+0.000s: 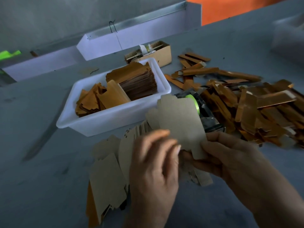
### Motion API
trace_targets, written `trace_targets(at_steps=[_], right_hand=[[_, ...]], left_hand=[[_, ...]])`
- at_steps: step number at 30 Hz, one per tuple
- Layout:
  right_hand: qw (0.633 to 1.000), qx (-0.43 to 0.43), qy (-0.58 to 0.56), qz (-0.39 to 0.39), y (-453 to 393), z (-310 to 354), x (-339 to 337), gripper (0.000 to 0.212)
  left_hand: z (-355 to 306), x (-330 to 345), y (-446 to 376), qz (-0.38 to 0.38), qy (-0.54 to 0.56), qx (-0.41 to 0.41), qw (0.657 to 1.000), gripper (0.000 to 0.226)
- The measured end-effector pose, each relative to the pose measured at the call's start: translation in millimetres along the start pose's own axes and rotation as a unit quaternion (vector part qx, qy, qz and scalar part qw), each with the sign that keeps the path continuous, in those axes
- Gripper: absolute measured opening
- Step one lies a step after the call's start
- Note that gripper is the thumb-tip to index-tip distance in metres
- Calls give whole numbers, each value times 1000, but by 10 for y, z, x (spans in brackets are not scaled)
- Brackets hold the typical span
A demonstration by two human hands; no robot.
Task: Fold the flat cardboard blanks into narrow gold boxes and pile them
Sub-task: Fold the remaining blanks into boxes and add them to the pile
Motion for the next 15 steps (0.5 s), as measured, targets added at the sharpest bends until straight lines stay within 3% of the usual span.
trace_targets(at_steps=[2, 4, 5, 8, 11, 15], right_hand=[[999, 4, -17, 28, 5, -22, 33, 15], [998, 4, -18, 56, 25, -28, 78, 16], [998, 1, -10, 63, 29, -29, 88, 16], [997, -10, 29, 68, 41, -28, 81, 15], [993, -42, 78, 78, 67, 40, 103, 20], [986, -102, 133, 18, 57, 129, 42, 30]], left_hand=[[155, -62, -82, -37, 134, -175, 975, 35], [323, 65, -79, -3, 283, -339, 897, 61], [372, 137, -82, 23, 318, -384, 866, 66], [401, 271, -87, 102, 340, -419, 836, 57], [390, 312, -57, 133, 318, -416, 842, 34], [347, 344, -32, 180, 294, -403, 848, 33]])
Point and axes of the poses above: each hand's wrist, its own y-axis away from the middle knuckle, its own x-axis out of the palm, z = x × y, the point moved 7 cm from there along -y, towards the middle knuckle, and after that the axes turned 7 degrees about -x, right-handed, at the moved point
